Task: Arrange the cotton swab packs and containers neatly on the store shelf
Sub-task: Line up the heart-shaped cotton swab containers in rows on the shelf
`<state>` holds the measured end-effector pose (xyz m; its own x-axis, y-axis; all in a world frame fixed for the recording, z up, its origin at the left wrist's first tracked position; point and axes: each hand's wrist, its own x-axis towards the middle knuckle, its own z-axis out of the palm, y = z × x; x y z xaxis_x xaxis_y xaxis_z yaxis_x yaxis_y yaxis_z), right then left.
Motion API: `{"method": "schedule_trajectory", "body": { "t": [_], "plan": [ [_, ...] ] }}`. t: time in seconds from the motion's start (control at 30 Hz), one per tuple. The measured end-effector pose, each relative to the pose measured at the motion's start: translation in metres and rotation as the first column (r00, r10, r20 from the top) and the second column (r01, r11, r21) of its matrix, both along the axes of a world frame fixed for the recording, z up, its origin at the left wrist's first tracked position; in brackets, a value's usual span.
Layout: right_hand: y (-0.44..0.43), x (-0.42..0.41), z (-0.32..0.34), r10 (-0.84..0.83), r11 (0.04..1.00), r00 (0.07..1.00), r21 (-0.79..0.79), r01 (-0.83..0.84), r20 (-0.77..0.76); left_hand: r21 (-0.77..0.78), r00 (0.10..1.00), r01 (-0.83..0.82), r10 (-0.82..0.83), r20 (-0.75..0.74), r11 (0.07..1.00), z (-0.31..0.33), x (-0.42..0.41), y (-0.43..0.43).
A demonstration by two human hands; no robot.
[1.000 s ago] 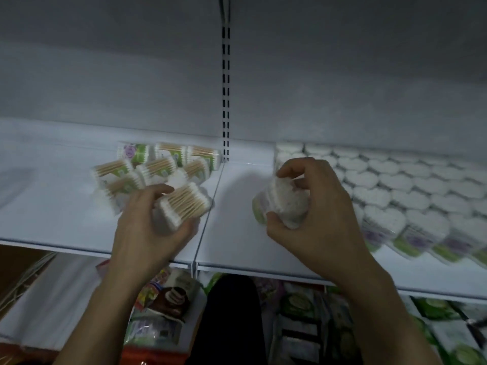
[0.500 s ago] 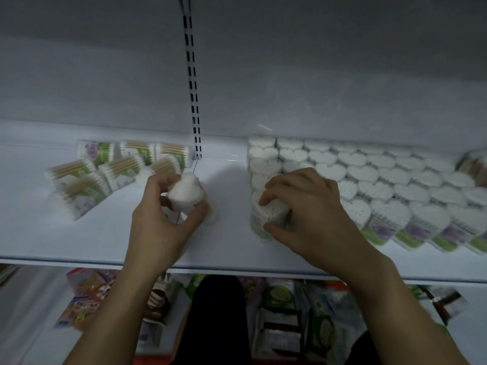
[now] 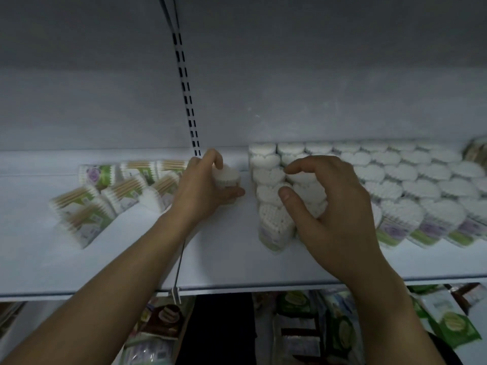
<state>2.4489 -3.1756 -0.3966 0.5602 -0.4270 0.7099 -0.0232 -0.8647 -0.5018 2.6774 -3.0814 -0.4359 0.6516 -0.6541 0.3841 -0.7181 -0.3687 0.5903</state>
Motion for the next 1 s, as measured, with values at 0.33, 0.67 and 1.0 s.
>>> {"method": "schedule_trajectory", "body": {
  "t": [0.33,0.67,1.0],
  "plan": [
    [0.012,0.011,0.020,-0.044,0.999,0.999,0.031,0.044,0.009,-0.096,0.998,-0.058,0.057,-0.021,0.994,-0.021,0.042,-0.053],
    [0.029,0.060,0.018,0.011,0.999,0.998,-0.041,-0.014,-0.059,-0.028,0.946,0.002,0.007,0.323,1.000,0.012,0.034,0.024],
    [0.086,0.171,0.008,0.270,0.955,0.839,0.021,-0.296,-0.472,0.384,0.870,-0.407,0.223,0.441,0.829,0.041,0.065,0.168]
  ]
}}
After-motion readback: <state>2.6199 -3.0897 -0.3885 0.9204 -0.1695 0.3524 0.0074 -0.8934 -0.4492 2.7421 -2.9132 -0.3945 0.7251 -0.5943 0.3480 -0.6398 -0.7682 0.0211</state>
